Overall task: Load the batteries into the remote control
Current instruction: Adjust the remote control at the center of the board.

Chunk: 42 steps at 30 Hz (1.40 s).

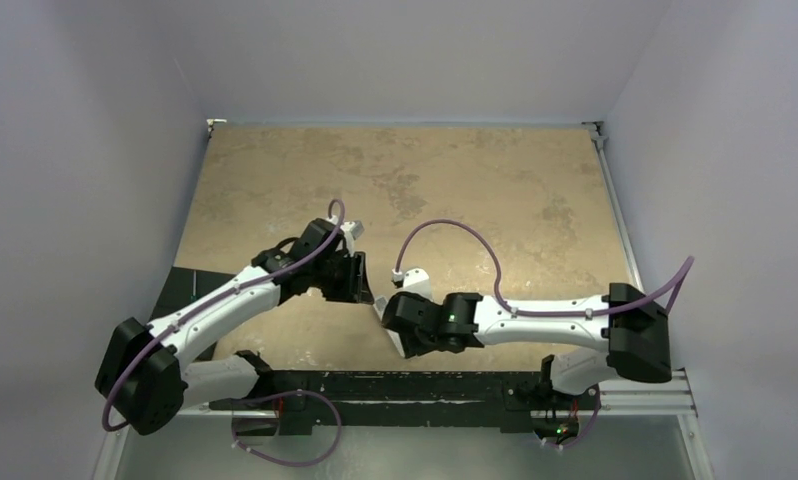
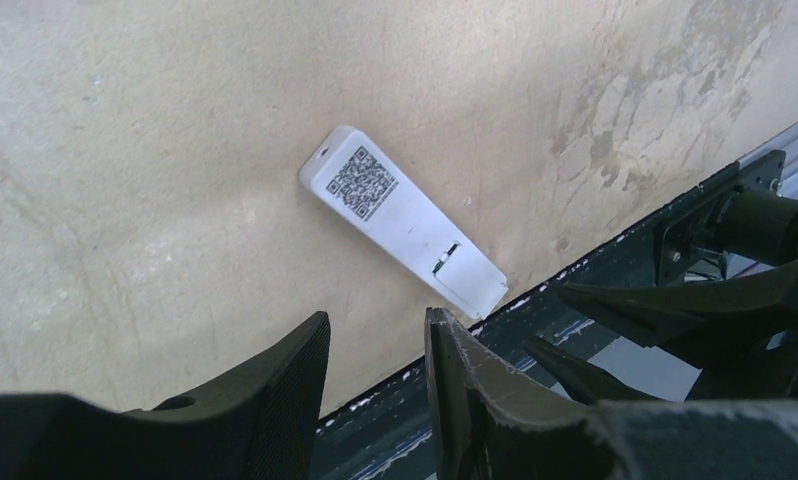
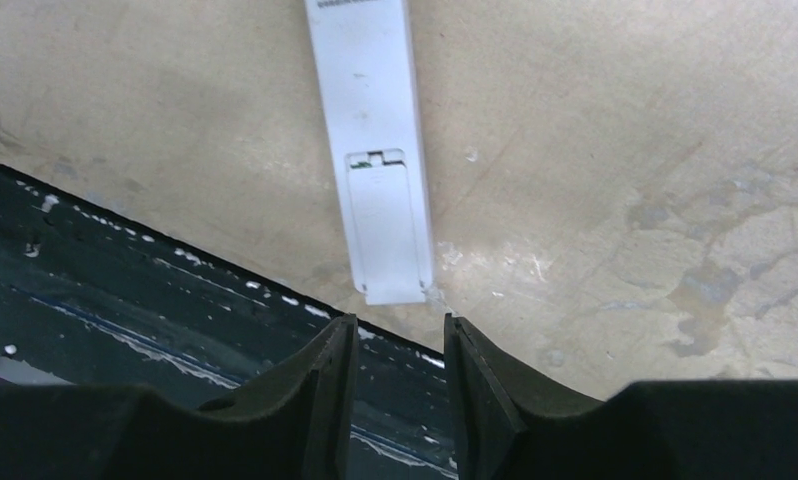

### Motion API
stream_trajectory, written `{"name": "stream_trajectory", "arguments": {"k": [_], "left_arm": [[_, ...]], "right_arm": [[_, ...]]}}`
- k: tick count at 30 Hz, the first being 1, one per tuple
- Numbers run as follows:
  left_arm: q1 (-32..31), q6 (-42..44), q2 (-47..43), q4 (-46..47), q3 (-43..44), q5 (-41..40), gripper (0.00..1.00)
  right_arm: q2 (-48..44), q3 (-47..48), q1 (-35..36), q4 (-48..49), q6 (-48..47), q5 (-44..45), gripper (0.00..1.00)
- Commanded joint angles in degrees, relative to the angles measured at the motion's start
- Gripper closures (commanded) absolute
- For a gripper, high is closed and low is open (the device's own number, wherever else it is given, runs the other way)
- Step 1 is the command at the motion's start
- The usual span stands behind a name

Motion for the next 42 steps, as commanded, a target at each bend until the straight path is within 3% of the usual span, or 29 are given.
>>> {"name": "stream_trajectory", "arguments": {"k": [1,11,23,42], "left_arm": [[0.2,0.7,4.0,6.7,3.3,3.8,0.61],[-0.5,-1.2,15.7,14.9,7.6,7.3,0.65],[-4.5,-2.6,27.9,17.9,13.8,5.1,0.99],[-7.7,-3.0,32.3,14.4,12.5,-5.7,1.0]], "right_arm": [[-4.5,-2.8,0.3,-0.6,2.9,2.1,0.56],[-11.3,-7.7,0.3,1.0,4.5,2.6,0.57],[-14.4,-8.5,0.2,0.5,2.4,2.0,0.66],[-18.4,-11.4,0.2,1.5,1.7,1.5,0.67]]}}
